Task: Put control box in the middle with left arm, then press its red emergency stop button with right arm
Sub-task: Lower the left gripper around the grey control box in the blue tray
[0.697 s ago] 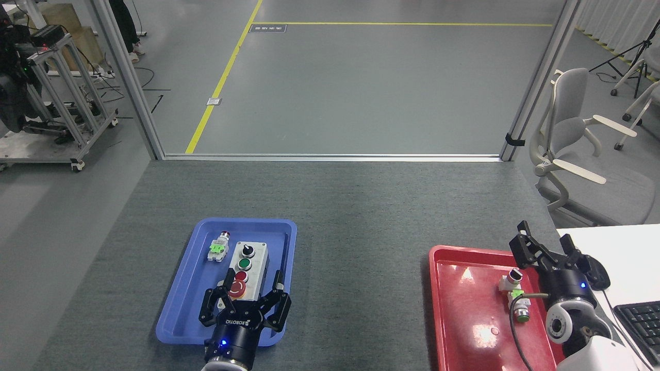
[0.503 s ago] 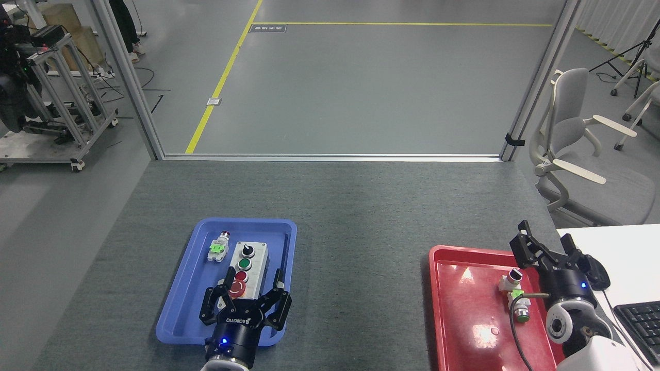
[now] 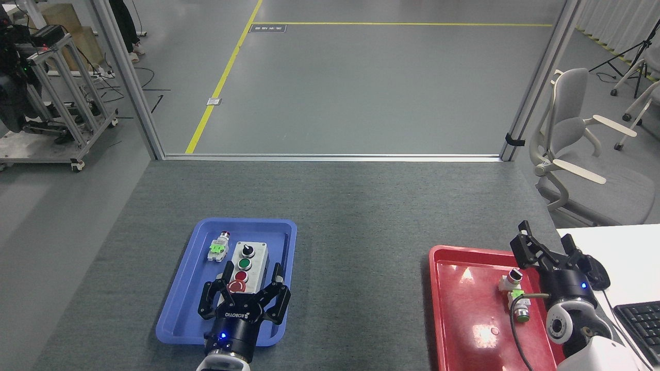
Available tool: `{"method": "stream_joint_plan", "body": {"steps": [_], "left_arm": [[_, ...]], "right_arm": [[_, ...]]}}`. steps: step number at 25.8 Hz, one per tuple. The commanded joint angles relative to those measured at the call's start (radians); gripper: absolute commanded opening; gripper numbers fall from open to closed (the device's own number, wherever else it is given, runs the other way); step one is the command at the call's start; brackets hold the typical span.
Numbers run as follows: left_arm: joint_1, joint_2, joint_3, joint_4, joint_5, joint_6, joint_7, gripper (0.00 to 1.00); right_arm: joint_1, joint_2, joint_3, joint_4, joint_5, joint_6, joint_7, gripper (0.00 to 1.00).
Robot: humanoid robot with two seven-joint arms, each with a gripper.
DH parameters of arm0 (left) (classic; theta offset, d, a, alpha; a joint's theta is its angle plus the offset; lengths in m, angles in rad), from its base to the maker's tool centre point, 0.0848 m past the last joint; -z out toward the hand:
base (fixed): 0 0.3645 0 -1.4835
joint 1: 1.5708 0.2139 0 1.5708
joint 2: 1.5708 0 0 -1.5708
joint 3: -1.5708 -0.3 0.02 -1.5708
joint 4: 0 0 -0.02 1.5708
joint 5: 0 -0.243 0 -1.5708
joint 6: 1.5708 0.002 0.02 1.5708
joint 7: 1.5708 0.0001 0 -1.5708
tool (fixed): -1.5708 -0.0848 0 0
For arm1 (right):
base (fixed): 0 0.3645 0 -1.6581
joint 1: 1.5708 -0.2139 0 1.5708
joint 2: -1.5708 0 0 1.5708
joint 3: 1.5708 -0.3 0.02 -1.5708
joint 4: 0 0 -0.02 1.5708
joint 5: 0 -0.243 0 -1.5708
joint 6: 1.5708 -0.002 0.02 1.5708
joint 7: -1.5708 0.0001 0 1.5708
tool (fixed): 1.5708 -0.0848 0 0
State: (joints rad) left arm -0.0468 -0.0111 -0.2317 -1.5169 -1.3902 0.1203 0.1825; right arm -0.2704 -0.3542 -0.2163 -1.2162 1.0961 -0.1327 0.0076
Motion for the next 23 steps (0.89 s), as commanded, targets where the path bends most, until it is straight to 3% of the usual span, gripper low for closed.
{"method": "stream_joint_plan", "body": {"steps": [1, 6, 14, 23], "left_arm": [[-0.004, 0.002, 0.0, -0.006, -0.001, 0.002, -0.001, 0.99], [-0.004, 0.019, 0.0, -0.014, -0.003, 0.022, -0.021, 0.99], [-0.002, 0.12, 0.0, -0.013, -0.029, 0.101, -0.041, 0.99], [0.005, 0.112, 0.0, -0.006, -0.013, 0.102, -0.04, 0.99]], "right_arm": [[0.0, 0.001, 0.0, 0.0, 0.001, -0.001, 0.0, 1.0], [0.0, 0.001, 0.0, 0.0, -0.002, 0.001, 0.0, 1.0], [0.0, 0.001, -0.005, 0.0, -0.002, 0.002, -0.003, 1.0], [0.0, 0.003, -0.005, 0.0, -0.004, -0.001, -0.003, 1.0]]}}
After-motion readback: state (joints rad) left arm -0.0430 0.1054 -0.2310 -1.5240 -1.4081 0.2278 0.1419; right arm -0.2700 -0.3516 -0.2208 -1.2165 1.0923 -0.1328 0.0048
